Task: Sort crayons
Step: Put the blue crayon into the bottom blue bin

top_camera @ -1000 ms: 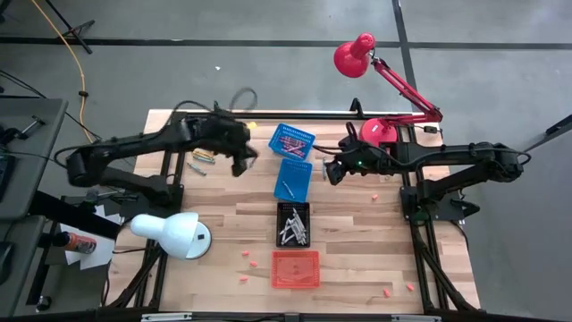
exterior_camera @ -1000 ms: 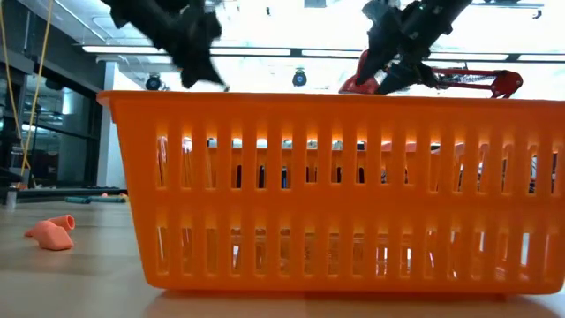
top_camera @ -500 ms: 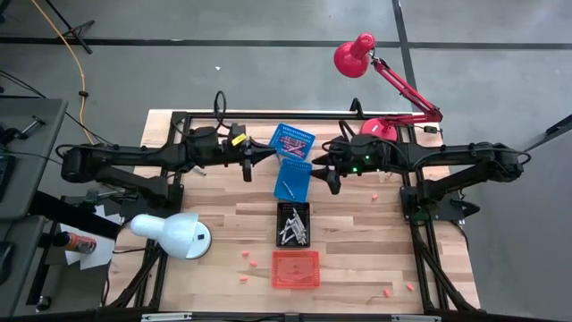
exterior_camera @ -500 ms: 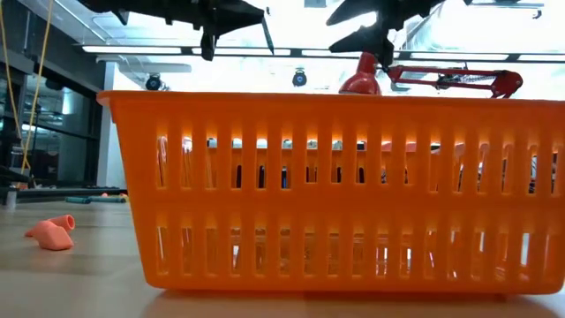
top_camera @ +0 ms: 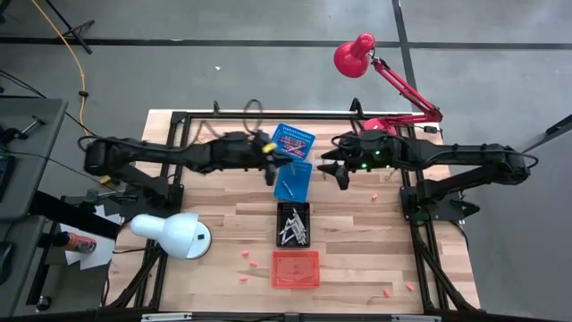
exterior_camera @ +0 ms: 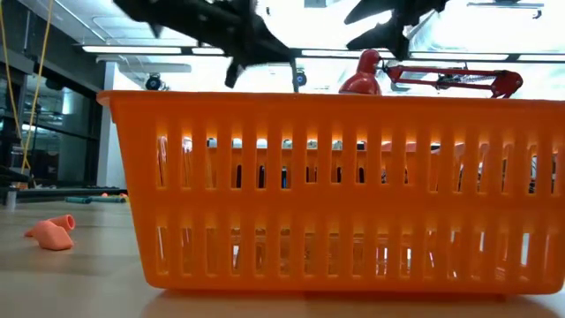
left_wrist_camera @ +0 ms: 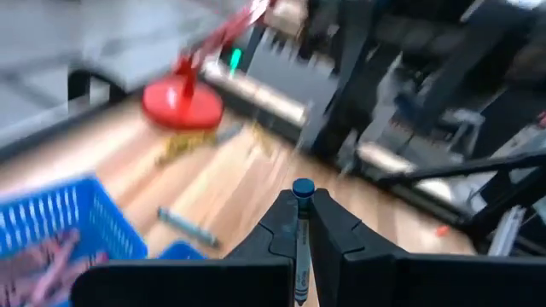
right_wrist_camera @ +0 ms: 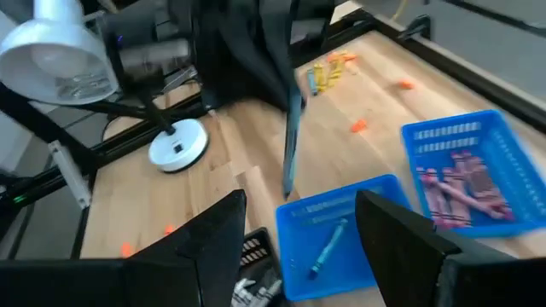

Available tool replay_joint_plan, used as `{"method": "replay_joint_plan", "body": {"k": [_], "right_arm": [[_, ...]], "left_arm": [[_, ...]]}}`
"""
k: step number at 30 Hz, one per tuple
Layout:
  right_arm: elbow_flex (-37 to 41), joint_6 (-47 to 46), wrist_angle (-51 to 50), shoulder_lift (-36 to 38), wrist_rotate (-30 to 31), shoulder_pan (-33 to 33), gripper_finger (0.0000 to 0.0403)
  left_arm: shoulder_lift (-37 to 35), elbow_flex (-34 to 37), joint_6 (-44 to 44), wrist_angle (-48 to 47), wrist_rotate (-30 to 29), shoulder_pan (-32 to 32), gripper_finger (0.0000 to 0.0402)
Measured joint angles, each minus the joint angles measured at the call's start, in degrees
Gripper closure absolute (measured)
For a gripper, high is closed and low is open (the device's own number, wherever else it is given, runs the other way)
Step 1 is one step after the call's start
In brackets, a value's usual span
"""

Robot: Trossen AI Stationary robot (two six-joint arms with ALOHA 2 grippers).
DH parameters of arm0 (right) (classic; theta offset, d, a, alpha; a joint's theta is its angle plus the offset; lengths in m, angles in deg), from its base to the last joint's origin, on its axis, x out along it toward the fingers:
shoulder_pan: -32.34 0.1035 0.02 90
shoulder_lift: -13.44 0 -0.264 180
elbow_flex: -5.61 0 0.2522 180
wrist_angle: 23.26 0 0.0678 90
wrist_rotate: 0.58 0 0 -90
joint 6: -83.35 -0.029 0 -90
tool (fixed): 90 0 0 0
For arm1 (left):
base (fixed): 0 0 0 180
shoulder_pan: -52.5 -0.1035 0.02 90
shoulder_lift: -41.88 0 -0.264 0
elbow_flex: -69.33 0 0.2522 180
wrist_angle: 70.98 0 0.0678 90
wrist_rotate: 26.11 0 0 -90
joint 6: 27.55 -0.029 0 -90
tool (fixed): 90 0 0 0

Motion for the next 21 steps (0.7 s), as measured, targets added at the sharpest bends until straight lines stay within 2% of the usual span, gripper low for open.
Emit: {"method": "replay_joint_plan", "body": {"k": [5,8,15,21], "right_arm": [[0.0,-1.07,-2.5,3.35,2.64,-1.29,0.0185],[0.0,-1.9,-3.96,4.42,4.86,-1.48,0.0185],[0.0,-2.3,-6.34,4.26,6.03,-1.42,0.0185],[0.0,-1.83,-6.59,4.25,6.03,-1.42,0.0185]], "left_arm": [[8.06,-8.12,9.01,-14.37,-0.12,-0.15,0.0401],[9.85,-8.84,14.96,-19.41,-0.74,-0.1,0.0401],[11.98,-7.39,23.04,-18.05,-2.83,0.26,0.0395],[14.14,-7.34,24.04,-18.17,-0.55,0.28,0.0354]]}}
